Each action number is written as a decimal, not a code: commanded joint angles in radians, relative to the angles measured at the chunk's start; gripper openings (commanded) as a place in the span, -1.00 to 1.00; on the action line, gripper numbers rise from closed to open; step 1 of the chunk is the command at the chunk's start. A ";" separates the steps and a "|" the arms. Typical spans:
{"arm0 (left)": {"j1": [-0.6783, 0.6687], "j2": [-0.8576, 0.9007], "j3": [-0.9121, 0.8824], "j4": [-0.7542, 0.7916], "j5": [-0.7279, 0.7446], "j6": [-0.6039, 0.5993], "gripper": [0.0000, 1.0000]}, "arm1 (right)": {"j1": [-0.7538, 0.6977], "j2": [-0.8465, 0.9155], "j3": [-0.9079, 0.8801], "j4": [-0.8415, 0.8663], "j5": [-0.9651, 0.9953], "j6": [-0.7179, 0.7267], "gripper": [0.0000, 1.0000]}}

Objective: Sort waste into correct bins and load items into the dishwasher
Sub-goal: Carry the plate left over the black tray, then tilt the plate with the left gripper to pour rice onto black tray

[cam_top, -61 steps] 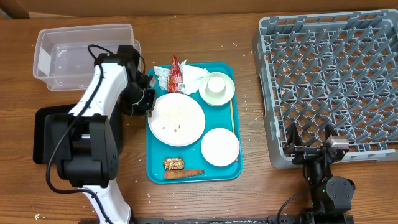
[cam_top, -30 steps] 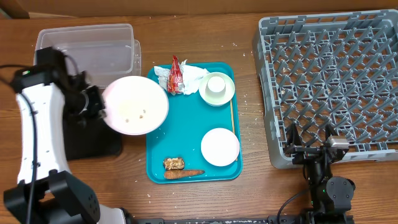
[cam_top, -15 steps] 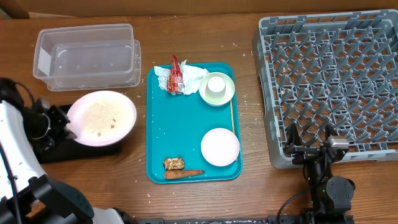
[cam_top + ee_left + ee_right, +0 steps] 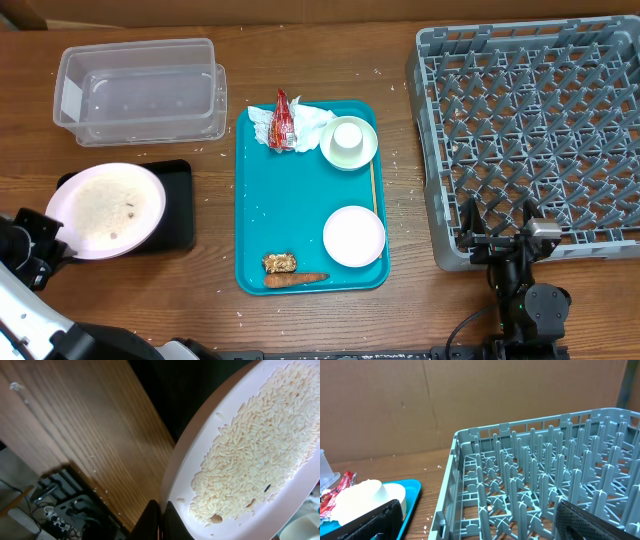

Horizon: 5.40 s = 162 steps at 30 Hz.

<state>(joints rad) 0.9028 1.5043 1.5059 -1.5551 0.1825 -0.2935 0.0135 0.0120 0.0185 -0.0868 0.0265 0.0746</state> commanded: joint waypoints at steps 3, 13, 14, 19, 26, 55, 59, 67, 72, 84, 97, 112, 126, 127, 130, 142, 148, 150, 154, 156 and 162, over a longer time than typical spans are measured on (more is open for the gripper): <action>0.014 -0.039 -0.001 -0.005 -0.134 -0.140 -0.92 | -0.003 -0.009 -0.010 0.006 0.006 -0.004 1.00; 0.014 -0.039 -0.001 -0.018 -0.266 -0.220 -0.92 | -0.003 -0.009 -0.010 0.006 0.006 -0.004 1.00; 0.014 -0.039 -0.001 -0.018 -0.278 -0.229 -0.92 | -0.003 -0.009 -0.010 0.006 0.006 -0.004 1.00; 0.014 -0.039 -0.020 -0.002 -0.302 -0.257 -0.92 | -0.003 -0.009 -0.010 0.006 0.006 -0.004 1.00; 0.013 -0.039 -0.120 0.052 -0.301 -0.261 -0.91 | -0.003 -0.009 -0.010 0.006 0.006 -0.004 1.00; -0.083 -0.039 -0.187 0.195 -0.543 -0.369 -0.92 | -0.003 -0.009 -0.010 0.006 0.006 -0.004 1.00; -0.156 -0.039 -0.187 0.214 -0.588 -0.369 -0.92 | -0.003 -0.009 -0.010 0.006 0.006 -0.004 1.00; -0.204 -0.039 -0.187 0.215 -0.661 -0.380 -0.92 | -0.003 -0.009 -0.010 0.006 0.006 -0.004 1.00; -0.204 -0.039 -0.187 0.214 -0.671 -0.380 -0.92 | -0.003 -0.009 -0.010 0.006 0.006 -0.004 1.00; -0.350 -0.039 -0.181 0.216 -0.814 -0.389 -0.92 | -0.003 -0.009 -0.010 0.006 0.006 -0.004 1.00; -0.396 -0.039 -0.178 0.230 -0.914 -0.385 -0.92 | -0.003 -0.009 -0.010 0.006 0.006 -0.004 1.00; -0.492 -0.038 -0.177 0.361 -1.072 -0.236 -0.92 | -0.003 -0.009 -0.010 0.006 0.006 -0.004 1.00; -0.513 -0.036 -0.177 0.457 -1.111 -0.051 -0.92 | -0.003 -0.009 -0.010 0.006 0.006 -0.004 1.00; -0.520 -0.037 -0.177 0.467 -1.112 -0.035 -0.92 | -0.003 -0.009 -0.010 0.006 0.006 -0.004 1.00; -0.552 -0.036 -0.177 0.502 -1.156 0.017 -0.92 | -0.003 -0.009 -0.010 0.006 0.006 -0.004 1.00; -0.652 -0.036 -0.177 0.539 -1.313 0.160 -0.92 | -0.003 -0.009 -0.010 0.006 0.006 -0.004 1.00; -0.675 -0.036 -0.177 0.543 -1.377 0.167 -0.92 | -0.003 -0.009 -0.010 0.006 0.006 -0.004 1.00; -0.682 -0.036 -0.177 0.543 -1.382 0.167 -0.92 | -0.003 -0.009 -0.010 0.006 0.006 -0.004 1.00; -0.727 -0.036 -0.177 0.551 -1.453 0.167 -0.92 | -0.003 -0.009 -0.010 0.006 0.006 -0.004 1.00; -0.746 -0.036 -0.177 0.595 -1.501 0.196 -0.92 | -0.003 -0.009 -0.010 0.006 0.006 -0.004 1.00; -0.760 -0.036 -0.177 0.615 -1.547 0.227 -0.92 | -0.003 -0.009 -0.010 0.006 0.006 -0.004 1.00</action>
<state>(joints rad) 0.1497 1.4857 1.3190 -0.9459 -1.2781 -0.0921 0.0139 0.0120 0.0185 -0.0872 0.0265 0.0742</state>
